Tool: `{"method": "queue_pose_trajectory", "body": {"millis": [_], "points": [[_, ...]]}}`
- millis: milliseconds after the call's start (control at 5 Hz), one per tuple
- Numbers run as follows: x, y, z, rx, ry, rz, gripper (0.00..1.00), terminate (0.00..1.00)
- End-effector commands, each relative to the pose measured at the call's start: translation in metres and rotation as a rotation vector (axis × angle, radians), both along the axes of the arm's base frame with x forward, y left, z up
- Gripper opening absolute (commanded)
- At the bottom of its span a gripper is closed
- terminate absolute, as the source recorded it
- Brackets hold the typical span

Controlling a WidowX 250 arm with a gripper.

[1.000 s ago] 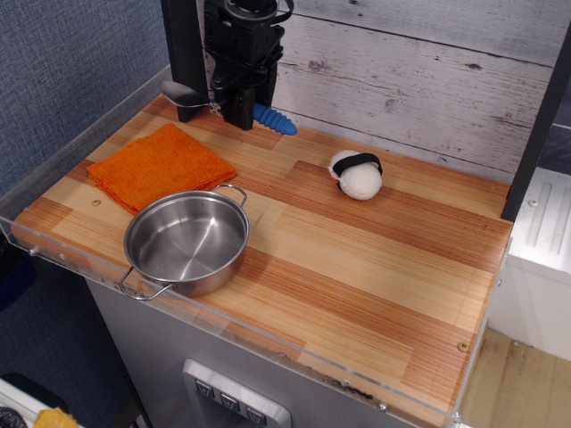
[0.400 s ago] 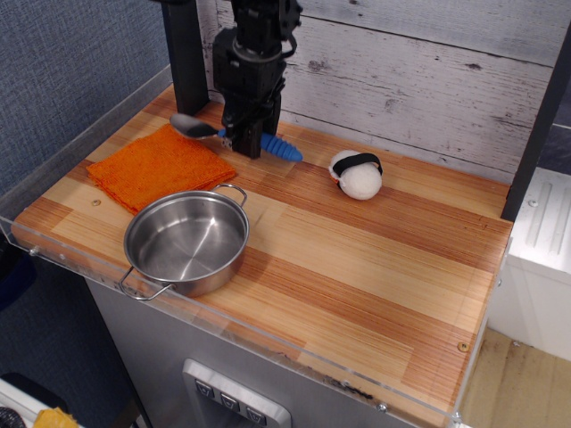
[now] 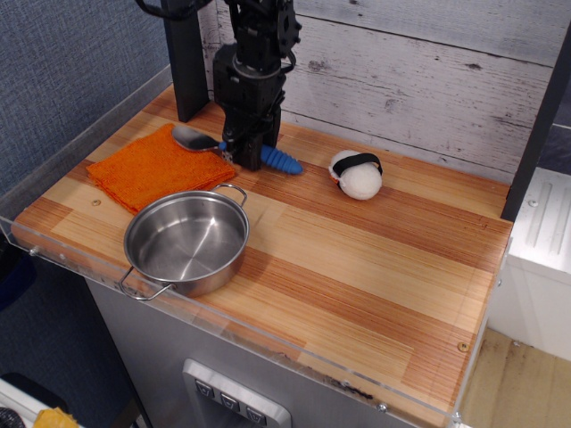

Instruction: Place the spatula on the orange cloth.

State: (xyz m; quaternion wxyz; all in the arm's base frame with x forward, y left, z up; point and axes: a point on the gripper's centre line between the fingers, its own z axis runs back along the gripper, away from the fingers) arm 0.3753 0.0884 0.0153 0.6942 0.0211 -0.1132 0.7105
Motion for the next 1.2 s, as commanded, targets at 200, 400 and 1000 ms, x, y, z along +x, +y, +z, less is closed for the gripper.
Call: {"method": "queue_pose_trajectory", "body": {"millis": [200, 400, 1000], "points": [[-0.007, -0.008, 0.006, -0.072, -0.033, -0.001, 1.00, 0.00], [-0.008, -0.010, 0.005, -0.079, -0.027, -0.010, 1.00, 0.00], [0.003, -0.014, 0.030, -0.080, -0.015, -0.026, 1.00, 0.00]]}}
